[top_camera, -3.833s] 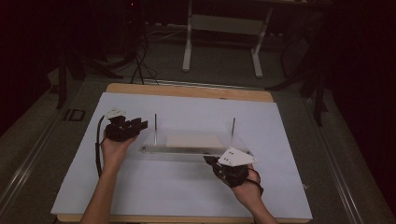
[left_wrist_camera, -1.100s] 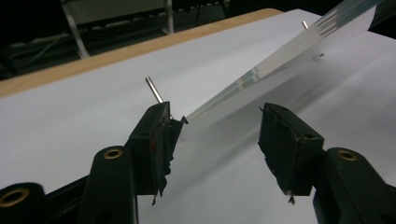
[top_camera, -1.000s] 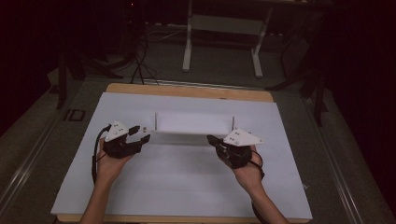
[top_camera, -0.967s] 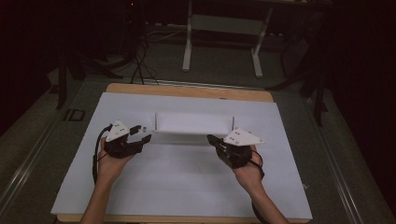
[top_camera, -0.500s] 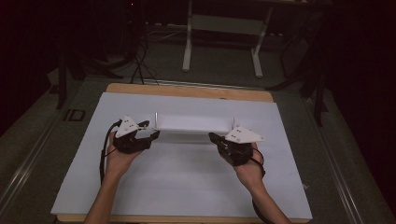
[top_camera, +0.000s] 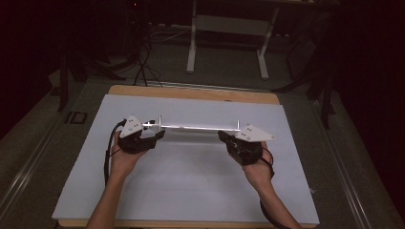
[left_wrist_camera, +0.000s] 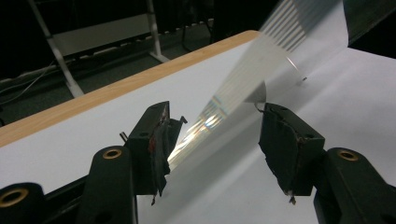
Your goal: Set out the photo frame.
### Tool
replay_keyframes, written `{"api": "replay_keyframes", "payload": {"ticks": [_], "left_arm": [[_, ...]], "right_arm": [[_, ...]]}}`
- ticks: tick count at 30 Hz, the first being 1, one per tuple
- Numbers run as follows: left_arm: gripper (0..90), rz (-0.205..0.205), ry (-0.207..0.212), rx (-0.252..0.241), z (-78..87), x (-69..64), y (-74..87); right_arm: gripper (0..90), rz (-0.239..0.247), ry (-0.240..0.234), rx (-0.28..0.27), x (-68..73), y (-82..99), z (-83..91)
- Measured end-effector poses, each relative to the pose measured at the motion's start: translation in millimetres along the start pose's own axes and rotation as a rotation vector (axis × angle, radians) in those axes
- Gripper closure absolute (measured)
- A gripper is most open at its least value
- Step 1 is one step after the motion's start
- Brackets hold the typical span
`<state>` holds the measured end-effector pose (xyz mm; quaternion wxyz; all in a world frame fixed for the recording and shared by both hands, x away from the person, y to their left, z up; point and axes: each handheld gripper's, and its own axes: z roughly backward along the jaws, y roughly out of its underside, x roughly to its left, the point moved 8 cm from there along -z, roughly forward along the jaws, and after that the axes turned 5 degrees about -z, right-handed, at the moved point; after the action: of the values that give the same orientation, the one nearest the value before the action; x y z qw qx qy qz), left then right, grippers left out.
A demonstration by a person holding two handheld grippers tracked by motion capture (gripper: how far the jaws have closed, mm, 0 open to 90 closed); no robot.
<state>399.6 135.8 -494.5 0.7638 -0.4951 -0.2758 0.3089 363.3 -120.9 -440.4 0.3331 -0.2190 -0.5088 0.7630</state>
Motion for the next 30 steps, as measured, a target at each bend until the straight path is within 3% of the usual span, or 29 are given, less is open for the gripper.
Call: {"api": "replay_keyframes", "payload": {"ticks": [10, 20, 30], "left_arm": [[43.9, 0.028, -0.002, 0.003, -4.5, 6.4, -5.7], [44.9, 0.041, 0.002, 0.003, -7.8, 12.0, -9.4], [45.1, 0.057, -0.01, -0.001, -12.1, 17.0, -13.4]], "right_arm": [[81.0, -0.024, 0.047, -0.004, -26.2, 8.8, 5.4], [79.7, -0.03, 0.138, 0.028, -60.7, 34.4, 7.5], [66.5, -0.054, 0.199, 0.06, -86.3, 50.0, 7.7]]}}
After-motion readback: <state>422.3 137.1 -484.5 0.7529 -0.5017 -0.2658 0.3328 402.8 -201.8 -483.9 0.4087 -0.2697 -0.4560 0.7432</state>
